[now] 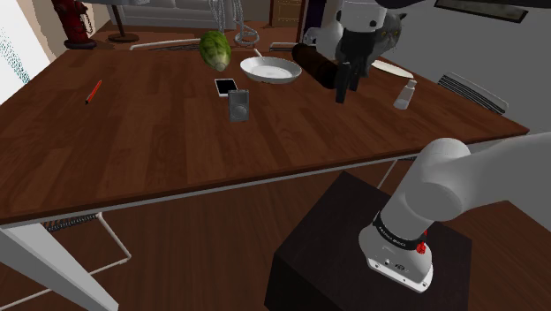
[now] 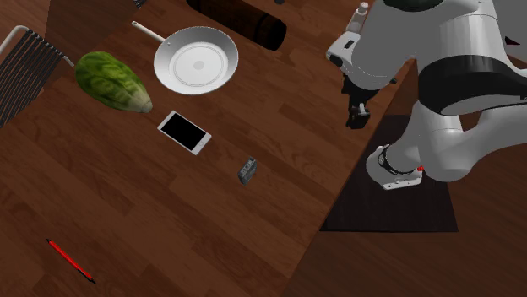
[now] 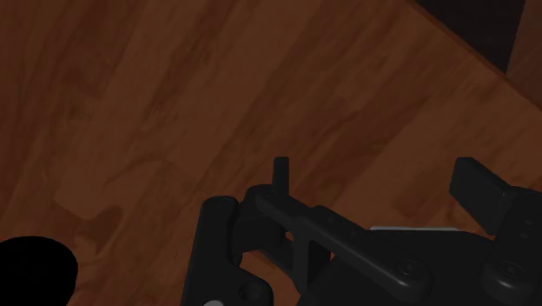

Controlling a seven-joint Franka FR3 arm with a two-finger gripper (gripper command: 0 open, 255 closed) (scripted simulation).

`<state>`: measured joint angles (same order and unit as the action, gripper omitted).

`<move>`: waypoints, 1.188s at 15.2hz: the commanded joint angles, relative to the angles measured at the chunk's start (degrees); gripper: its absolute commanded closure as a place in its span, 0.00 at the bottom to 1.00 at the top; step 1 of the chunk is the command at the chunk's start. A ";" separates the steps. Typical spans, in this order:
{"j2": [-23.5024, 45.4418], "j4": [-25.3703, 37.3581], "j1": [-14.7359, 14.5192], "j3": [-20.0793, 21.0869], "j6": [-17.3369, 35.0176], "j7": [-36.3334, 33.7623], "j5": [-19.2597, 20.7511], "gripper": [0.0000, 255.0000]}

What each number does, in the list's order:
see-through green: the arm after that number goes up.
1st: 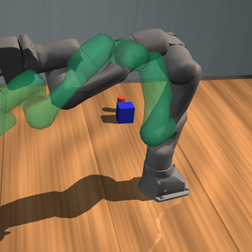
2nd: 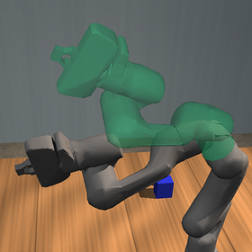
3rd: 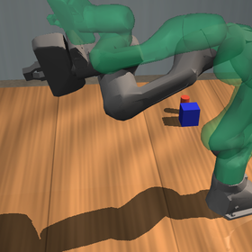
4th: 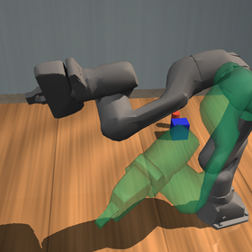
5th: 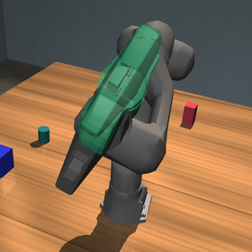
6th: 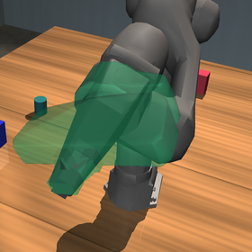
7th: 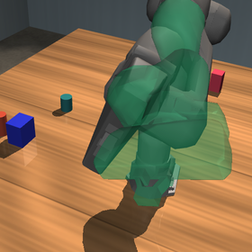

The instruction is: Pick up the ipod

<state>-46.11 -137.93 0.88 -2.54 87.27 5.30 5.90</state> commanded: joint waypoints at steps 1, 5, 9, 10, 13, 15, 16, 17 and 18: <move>0.00 0.00 0.00 0.00 0.00 0.00 0.00 0.00; 7.09 3.23 -1.07 2.44 4.42 -3.91 -2.63 0.00; 14.52 7.58 -1.87 4.69 8.20 -7.51 -4.60 0.00; 16.42 8.84 -2.04 5.22 9.03 -8.38 -4.98 0.00; 22.17 13.02 -2.47 6.74 11.20 -10.93 -5.87 0.00; 26.07 16.15 -2.74 7.67 12.37 -12.60 -6.24 0.00; 28.03 17.82 -2.87 8.11 12.87 -13.44 -6.36 0.00; 30.00 19.57 -3.00 8.54 13.32 -14.26 -6.44 0.00; 31.99 21.38 -3.13 8.95 13.70 -15.09 -6.47 0.00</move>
<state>-15.84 -118.43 -2.15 6.07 100.87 -9.02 -0.50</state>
